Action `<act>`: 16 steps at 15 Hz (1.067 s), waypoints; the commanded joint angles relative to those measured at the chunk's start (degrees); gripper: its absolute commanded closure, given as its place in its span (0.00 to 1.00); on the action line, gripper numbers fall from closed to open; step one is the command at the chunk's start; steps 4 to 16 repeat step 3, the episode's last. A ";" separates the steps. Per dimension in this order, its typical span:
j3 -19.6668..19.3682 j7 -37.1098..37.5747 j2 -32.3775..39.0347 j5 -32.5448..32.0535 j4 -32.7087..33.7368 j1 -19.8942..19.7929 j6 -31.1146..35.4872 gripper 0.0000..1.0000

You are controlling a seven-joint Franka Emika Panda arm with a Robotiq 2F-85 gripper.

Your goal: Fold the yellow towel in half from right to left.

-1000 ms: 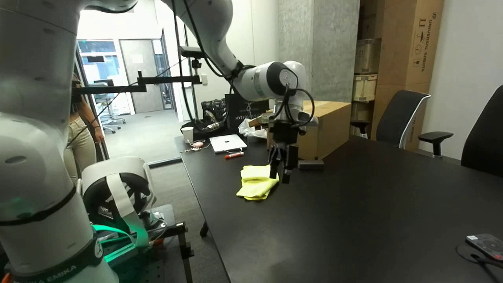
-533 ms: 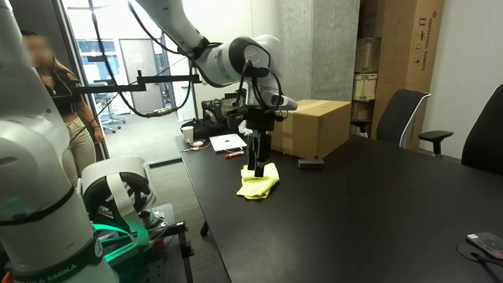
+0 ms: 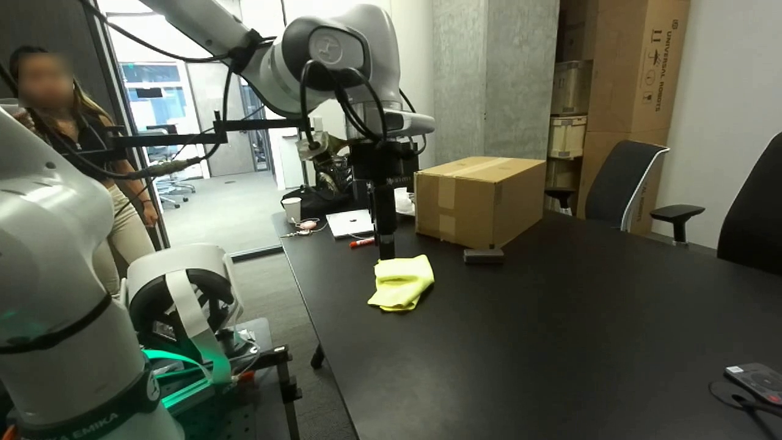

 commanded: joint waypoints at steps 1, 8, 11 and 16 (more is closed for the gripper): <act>2.14 -1.19 -1.27 1.01 -0.71 -2.65 0.57 0.00; 2.14 -1.61 -2.70 1.07 -1.63 -3.02 0.85 0.00; 2.14 -1.61 -2.70 1.07 -1.63 -3.02 0.85 0.00; 2.14 -1.61 -2.70 1.07 -1.63 -3.02 0.85 0.00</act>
